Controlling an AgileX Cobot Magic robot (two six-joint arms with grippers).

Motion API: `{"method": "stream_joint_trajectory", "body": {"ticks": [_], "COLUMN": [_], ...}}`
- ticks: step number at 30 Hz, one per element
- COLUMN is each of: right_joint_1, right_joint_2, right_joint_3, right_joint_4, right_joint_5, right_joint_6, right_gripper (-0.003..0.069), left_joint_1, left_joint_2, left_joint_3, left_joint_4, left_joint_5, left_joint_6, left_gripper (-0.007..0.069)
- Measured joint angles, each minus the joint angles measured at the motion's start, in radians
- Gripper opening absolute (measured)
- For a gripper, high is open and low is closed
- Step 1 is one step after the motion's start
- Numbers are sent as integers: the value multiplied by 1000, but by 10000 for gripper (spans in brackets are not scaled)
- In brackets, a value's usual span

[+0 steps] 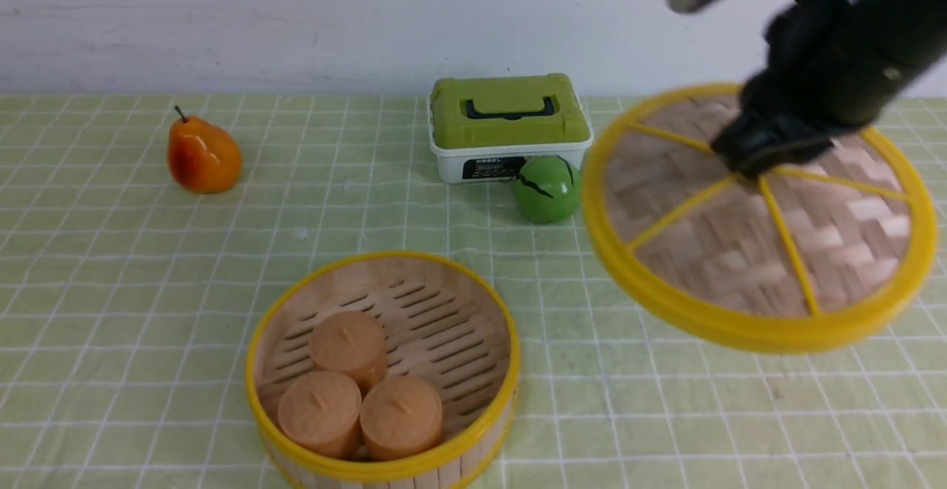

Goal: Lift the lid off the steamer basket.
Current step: Use the right arm to place the steamer lid on the table

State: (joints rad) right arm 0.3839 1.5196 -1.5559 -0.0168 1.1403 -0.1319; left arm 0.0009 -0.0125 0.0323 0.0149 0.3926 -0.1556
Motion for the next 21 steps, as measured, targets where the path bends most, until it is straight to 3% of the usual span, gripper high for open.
{"method": "stream_joint_trajectory", "body": {"ticks": [4,10,15,19,21], "right_joint_1": [-126,-143,-143,-143,-143], "right_joint_2": [-14,106,213,287,287], "right_joint_3": [255,362,365,366,366], "right_joint_4": [88,133,143,149,155], "right_joint_5": [-239,-442,-515,-548,-549], "right_joint_6": [16,16,19,19,19], "right_gripper": [80,80,83,171,257], "left_joint_1": [0,0,0,0,0], "left_joint_2": [0,0,0,0,0], "left_joint_3": [0,0,0,0,0], "left_joint_4": [0,0,0,0,0], "left_joint_5": [0,0,0,0,0], "left_joint_6": [0,0,0,0,0], "left_gripper": [239,239,239,239,239]}}
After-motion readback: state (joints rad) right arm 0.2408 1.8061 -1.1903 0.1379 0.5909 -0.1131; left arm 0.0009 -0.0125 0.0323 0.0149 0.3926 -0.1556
